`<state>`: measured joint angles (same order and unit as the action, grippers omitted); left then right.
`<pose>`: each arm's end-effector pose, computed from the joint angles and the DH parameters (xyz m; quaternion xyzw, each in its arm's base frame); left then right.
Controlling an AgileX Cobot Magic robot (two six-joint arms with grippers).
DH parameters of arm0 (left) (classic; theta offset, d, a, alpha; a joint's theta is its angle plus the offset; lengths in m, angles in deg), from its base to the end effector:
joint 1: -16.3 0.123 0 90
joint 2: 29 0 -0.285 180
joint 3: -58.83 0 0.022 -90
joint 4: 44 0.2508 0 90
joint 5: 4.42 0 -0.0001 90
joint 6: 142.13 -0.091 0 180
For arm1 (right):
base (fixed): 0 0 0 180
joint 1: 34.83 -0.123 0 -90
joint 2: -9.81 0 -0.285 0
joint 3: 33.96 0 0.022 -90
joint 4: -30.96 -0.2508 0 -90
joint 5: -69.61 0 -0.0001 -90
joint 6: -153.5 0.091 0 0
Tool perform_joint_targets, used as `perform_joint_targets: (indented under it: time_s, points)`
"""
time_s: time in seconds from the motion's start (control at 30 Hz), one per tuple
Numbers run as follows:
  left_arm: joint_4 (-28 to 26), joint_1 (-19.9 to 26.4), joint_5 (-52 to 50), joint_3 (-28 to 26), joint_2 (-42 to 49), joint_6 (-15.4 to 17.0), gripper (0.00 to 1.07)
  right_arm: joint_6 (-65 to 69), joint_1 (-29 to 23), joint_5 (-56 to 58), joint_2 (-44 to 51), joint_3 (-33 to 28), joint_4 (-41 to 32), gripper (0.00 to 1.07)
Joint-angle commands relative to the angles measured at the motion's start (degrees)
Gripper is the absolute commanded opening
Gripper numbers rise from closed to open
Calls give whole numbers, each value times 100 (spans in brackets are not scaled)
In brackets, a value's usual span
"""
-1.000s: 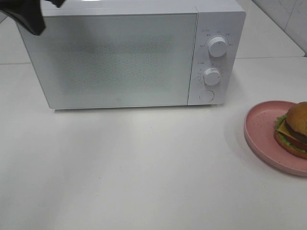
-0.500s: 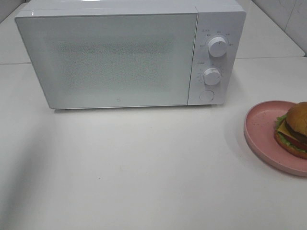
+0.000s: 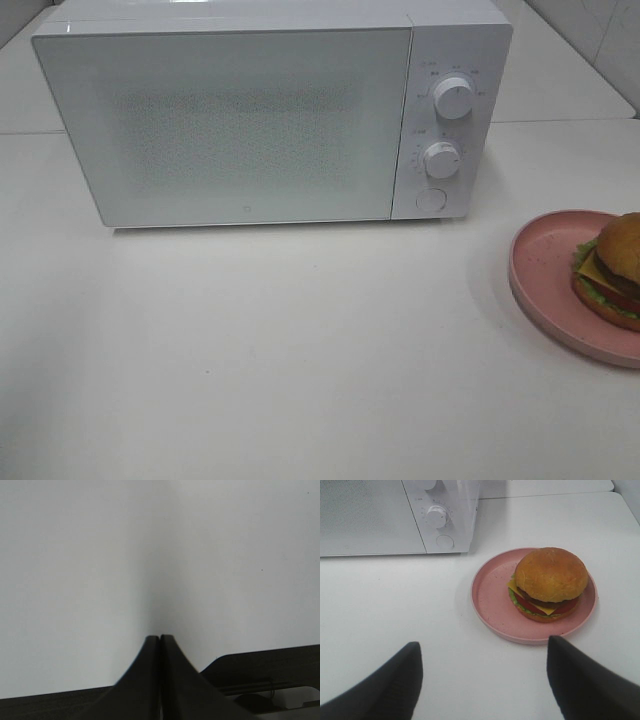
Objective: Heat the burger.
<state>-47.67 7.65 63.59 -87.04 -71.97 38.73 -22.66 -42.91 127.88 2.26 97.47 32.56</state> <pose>0.0812 -0.0178 0.3202 0.0622 0.9515 -0.0566 0.2960 -0.0034 -0.0027 0.2809 -0.0308 0.8399 0.0424 0.5403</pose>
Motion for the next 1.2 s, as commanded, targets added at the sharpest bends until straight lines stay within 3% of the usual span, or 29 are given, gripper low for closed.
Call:
perform_joint_targets:
  time_s: [0.03, 0.07, 0.17, 0.23, 0.53, 1.2]
  points:
    - [-80, 23, -367, 573, 756, -172, 0, -69, 40, -80, 155, -6, 6, 66]
    - [-80, 23, -458, 831, 1215, -166, 0, -69, 40, -80, 155, -6, 6, 66]
    - [-80, 23, -481, 957, 1392, -166, 0, -69, 40, -80, 155, -6, 6, 66]
    - [-80, 23, -653, 1312, 2229, -166, 0, -69, 40, -80, 155, -6, 6, 66]
    - [-97, 23, -837, 1409, 3449, -395, 0, -69, 40, -86, 155, -6, 6, 66]
    - [-103, 23, -837, 1409, 3495, -401, 0, -69, 40, -86, 155, -6, 6, 66]
